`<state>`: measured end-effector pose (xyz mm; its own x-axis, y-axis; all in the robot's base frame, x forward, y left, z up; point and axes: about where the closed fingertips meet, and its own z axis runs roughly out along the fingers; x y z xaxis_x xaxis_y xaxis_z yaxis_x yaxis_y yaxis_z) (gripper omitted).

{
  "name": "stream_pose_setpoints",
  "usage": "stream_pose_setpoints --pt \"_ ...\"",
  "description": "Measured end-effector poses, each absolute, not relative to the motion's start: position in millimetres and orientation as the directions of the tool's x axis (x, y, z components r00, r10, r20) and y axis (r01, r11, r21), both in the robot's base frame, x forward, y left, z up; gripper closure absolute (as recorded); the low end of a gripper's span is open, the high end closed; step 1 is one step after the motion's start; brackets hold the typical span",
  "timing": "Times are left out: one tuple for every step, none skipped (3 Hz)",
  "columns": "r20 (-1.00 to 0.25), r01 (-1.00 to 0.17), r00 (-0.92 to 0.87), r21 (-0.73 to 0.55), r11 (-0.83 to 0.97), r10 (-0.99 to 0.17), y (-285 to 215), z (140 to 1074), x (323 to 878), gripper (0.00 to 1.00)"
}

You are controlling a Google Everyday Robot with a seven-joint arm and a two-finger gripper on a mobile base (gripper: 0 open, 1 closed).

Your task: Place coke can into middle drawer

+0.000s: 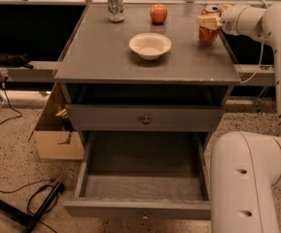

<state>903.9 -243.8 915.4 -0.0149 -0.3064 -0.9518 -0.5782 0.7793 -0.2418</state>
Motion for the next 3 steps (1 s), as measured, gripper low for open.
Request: stream_pose_setpoints --pt "-0.920 -0.617 -0.020 -0.296 0.729 -0.391 -239.7 938.1 880.1 1.00" --pt "-0.918 -0.663 -0.037 -0.273 0.697 -0.396 -233.9 954.1 856.6 1.00" --pt "-0.931 -0.703 -0.115 -0.171 0.691 -0.347 -232.0 963.6 830.3 1.00"
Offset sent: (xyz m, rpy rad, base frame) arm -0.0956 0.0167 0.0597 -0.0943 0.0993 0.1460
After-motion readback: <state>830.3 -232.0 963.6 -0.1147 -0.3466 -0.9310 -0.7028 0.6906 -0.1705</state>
